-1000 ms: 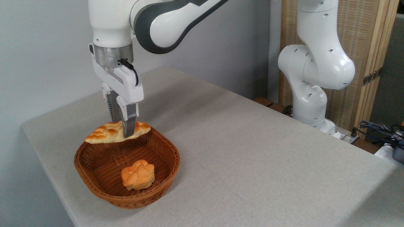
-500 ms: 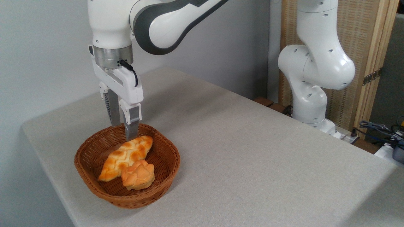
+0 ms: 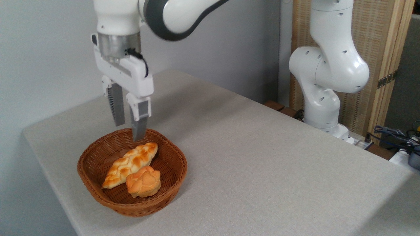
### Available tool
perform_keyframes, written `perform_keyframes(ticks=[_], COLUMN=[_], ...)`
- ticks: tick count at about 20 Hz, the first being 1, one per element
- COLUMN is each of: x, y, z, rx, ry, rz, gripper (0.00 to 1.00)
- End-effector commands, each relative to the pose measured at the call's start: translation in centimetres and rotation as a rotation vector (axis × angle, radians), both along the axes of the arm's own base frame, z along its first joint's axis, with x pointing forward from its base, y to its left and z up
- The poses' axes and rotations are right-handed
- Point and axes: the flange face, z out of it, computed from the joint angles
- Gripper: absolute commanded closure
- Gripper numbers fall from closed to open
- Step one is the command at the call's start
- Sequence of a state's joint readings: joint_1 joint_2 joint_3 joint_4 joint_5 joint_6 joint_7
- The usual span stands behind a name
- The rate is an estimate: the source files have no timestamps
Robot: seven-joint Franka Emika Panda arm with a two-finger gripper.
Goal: Put bread into the basket
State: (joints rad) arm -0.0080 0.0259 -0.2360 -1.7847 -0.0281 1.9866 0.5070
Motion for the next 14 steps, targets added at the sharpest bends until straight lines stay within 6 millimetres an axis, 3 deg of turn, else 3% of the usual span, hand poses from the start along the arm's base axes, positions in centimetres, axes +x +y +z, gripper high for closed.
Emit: perform_keyframes(ticks=[1,5,9,14], x=[-1.2,-1.6,-1.8,-1.8], y=[3.0,8.5,10.9,11.3], z=[4.2,6.8,7.0,7.1], rx=[0.049,0.05,0.045,0.049], ry=[0.093,0.164,0.191,0.188], rz=[-0.055,-0.113,-0.08,-0.073], gripper=[0.0,0.0,0.0,0.0])
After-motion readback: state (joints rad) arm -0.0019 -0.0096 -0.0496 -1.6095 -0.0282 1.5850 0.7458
